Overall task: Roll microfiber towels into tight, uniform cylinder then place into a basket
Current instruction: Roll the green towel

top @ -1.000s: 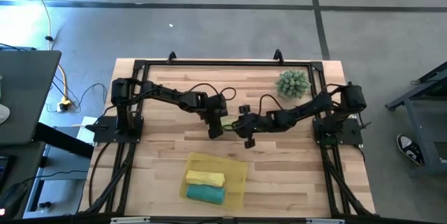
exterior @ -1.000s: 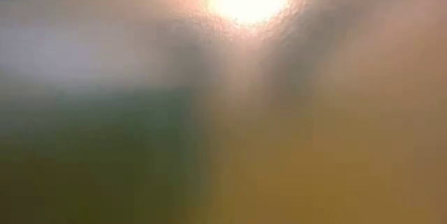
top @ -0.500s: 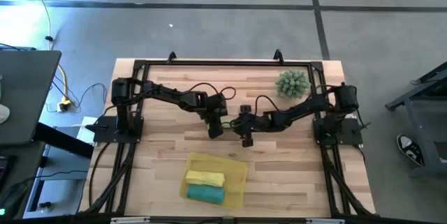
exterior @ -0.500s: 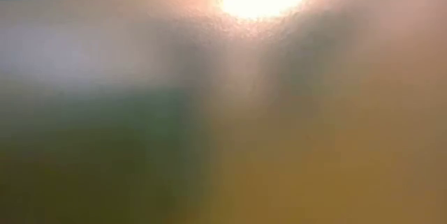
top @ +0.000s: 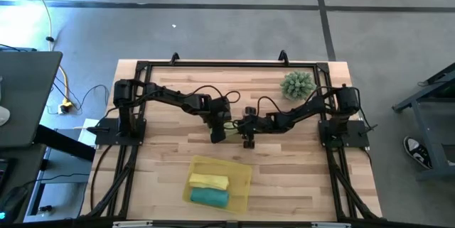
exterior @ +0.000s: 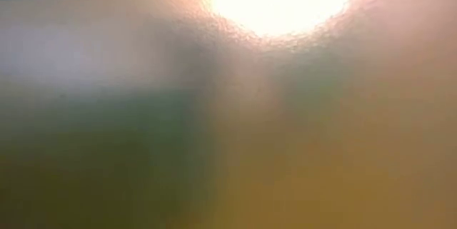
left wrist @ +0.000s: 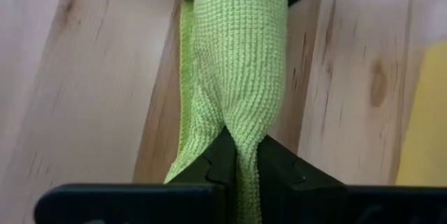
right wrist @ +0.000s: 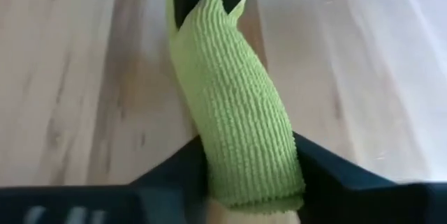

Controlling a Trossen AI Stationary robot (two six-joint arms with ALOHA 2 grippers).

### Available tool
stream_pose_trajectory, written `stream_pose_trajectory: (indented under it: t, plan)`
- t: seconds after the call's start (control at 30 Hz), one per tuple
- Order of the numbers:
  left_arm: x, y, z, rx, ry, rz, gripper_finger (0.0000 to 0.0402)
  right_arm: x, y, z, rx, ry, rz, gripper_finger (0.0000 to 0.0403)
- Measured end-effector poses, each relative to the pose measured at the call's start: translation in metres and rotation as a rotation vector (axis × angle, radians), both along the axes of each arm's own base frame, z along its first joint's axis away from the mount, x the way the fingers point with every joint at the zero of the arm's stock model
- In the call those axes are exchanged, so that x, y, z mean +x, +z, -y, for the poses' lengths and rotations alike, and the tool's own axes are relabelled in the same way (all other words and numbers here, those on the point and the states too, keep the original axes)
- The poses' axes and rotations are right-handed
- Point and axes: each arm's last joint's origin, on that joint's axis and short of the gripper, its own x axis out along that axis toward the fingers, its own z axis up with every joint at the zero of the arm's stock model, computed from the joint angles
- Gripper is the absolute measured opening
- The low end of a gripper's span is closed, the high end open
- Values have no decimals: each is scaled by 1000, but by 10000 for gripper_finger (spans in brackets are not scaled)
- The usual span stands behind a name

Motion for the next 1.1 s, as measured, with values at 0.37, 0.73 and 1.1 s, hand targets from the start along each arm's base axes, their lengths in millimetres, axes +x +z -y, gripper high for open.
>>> stream_pose_trajectory:
  t: [0.37, 0.73, 1.1]
  plan:
    - [-14, 19, -10, 63, -46, -19, 93, 0, -2, -2, 157, 4, 3, 17]
    - [-33, 56, 4, 367, -312, -48, 153, -1, -2, 21, 603, -118, -3, 8]
    - [-5, 65, 44, 508, -311, 152, 156, -1, -1, 28, 661, -153, 10, 15]
